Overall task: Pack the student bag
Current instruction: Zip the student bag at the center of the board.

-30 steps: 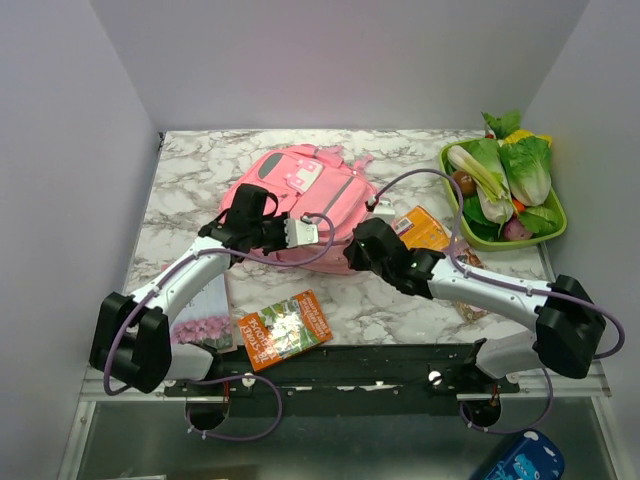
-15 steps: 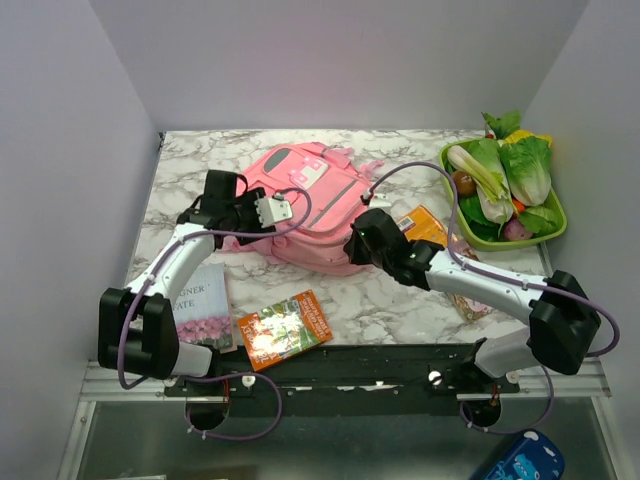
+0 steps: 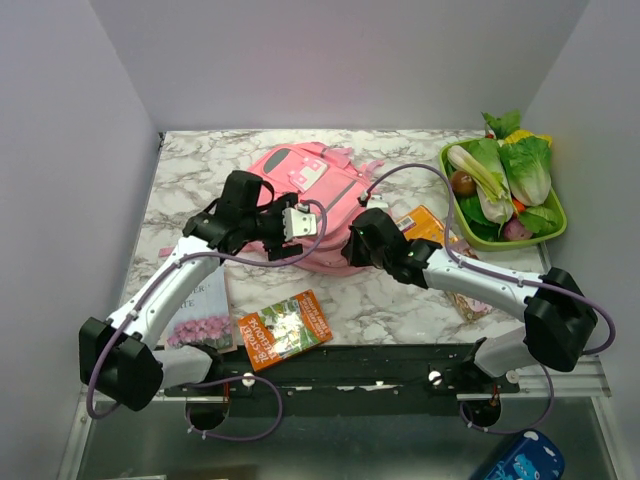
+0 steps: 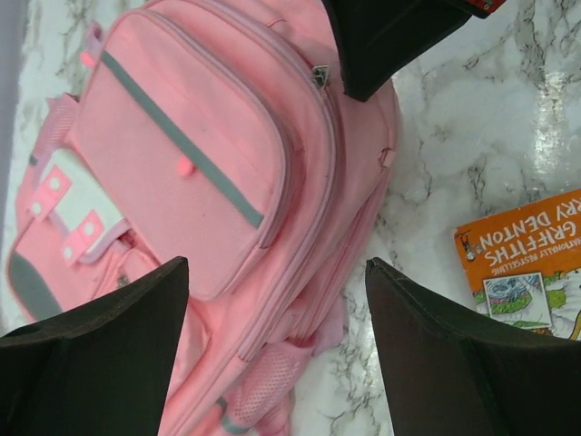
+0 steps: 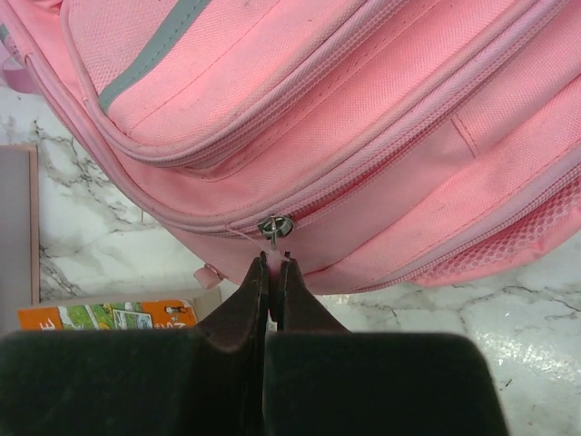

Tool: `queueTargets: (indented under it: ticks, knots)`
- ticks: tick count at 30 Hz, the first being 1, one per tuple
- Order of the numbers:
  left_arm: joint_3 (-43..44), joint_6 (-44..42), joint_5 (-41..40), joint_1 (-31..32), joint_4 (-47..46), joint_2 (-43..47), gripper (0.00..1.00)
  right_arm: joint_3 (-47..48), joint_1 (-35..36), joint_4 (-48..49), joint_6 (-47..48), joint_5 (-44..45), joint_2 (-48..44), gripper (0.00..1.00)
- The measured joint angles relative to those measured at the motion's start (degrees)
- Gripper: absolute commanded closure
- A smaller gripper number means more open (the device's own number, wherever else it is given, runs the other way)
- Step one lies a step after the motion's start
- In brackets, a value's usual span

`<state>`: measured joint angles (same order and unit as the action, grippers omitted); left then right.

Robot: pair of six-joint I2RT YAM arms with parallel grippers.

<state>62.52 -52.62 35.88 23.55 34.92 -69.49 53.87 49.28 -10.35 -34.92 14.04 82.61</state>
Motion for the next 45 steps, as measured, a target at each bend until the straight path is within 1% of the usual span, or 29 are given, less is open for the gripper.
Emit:
queueTargets:
  ticks: [4,7,9,10,11,12,14,23,26,32,40,44,45]
  knots:
    - [-3.02,4.17,-0.13,2.45,-5.01,-3.06,0.15,0.0,-0.02,0.04,-0.2,-1.05,0.0,0.99]
    - [-3.21,7.52,-0.5,3.54,-8.63,-5.88,0.16,0.0,-0.09,0.04,-0.61,-1.66,0.0,0.99]
    - [-3.21,9.29,-1.01,4.42,-10.8,-7.02,0.18,0.0,-0.13,0.07,-0.87,-1.9,0.0,0.99]
    - [-3.21,10.36,-1.42,5.16,-12.24,-7.43,0.2,0.0,-0.15,0.07,-1.07,-1.99,0.0,0.99]
    - [-3.21,11.04,-1.62,5.64,-13.27,-7.61,0.28,0.0,-0.15,0.09,-1.09,-2.16,0.0,1.0]
    - [-3.21,12.11,-1.9,6.36,-14.58,-7.87,0.32,0.0,-0.17,0.09,-1.16,-2.36,0.0,1.0]
    - [-3.21,13.79,-2.25,7.21,-16.7,-8.22,0.37,0.0,-0.15,0.11,-1.27,-2.78,0.0,0.99]
    - [-4.83,16.06,-3.96,11.06,-19.34,-9.51,0.38,0.0,-0.17,0.2,-1.7,-3.5,0.0,1.0]
    - [-5.84,16.92,-5.16,11.08,-20.61,-10.16,0.4,0.0,-0.17,0.26,-2.1,-3.93,0.0,0.99]
    - [-6.8,18.97,-8.9,11.08,-24.15,-11.43,0.4,-0.02,-0.17,0.48,-3.08,-4.52,-0.15,1.0]
    - [-7.08,21.42,-9.97,11.08,-25.55,-11.47,0.4,-0.81,-0.24,1.4,-4.2,-4.83,-0.79,1.0]
    - [-7.3,21.55,-9.94,11.08,-25.64,-11.58,0.48,-1.22,-0.24,1.75,-4.28,-5.16,-0.96,0.99]
    - [-7.3,21.68,-9.9,11.08,-25.59,-11.58,0.48,-1.36,-0.24,1.77,-4.31,-5.29,-1.01,1.0]
